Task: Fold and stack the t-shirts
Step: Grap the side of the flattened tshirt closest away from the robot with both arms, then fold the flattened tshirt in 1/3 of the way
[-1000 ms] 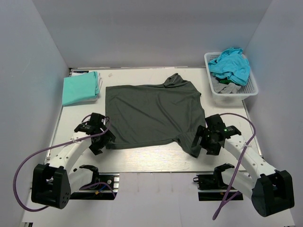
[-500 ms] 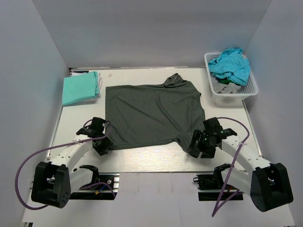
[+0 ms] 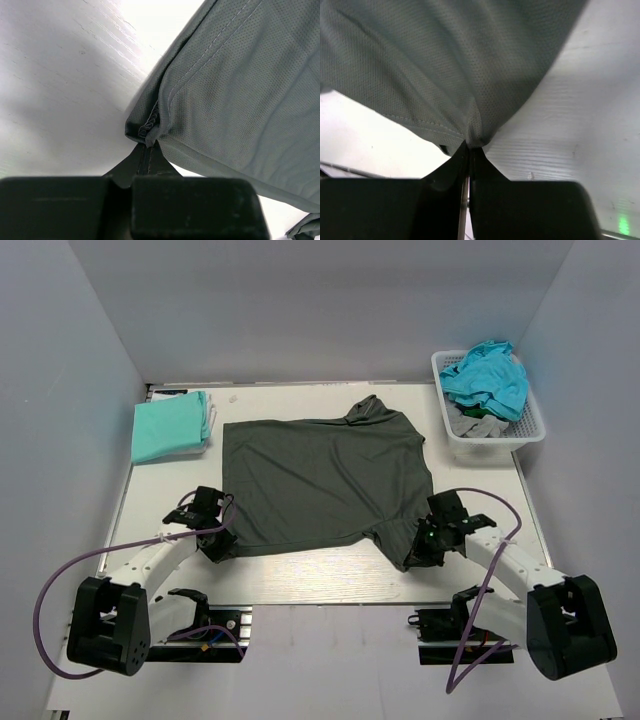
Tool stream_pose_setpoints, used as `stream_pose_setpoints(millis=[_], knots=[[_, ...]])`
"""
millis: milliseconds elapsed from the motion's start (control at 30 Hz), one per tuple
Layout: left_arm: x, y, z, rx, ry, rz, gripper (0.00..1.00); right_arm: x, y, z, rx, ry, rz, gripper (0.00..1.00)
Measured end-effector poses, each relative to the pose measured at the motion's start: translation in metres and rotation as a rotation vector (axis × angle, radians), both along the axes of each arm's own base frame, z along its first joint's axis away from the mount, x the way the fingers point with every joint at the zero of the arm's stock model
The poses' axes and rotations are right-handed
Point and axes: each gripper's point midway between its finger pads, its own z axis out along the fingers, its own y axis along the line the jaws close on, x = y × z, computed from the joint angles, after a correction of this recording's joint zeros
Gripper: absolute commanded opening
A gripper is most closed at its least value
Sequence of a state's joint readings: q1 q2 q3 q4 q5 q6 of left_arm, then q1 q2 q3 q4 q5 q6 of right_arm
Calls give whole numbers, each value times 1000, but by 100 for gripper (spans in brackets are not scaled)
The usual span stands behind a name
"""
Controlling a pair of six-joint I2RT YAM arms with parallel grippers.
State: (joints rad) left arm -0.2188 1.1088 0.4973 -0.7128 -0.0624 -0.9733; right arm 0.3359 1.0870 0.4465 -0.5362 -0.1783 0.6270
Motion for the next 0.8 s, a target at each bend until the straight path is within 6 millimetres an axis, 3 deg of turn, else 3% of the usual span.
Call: stream_pose_setpoints(millis=[233,367,633,800], knots=[[1,0,10,-5,-51,-1,0,7,0,12,13,-71,0,0],[10,-1,26,-15,-100,-4,0,17,8,30,44,-95,7,0],[45,-5,50,-4,-124,2,0,80,24,89,71,-199,4,0],[78,-4,60,40,-116,14,0,121,24,107,63,-229,-20,0]])
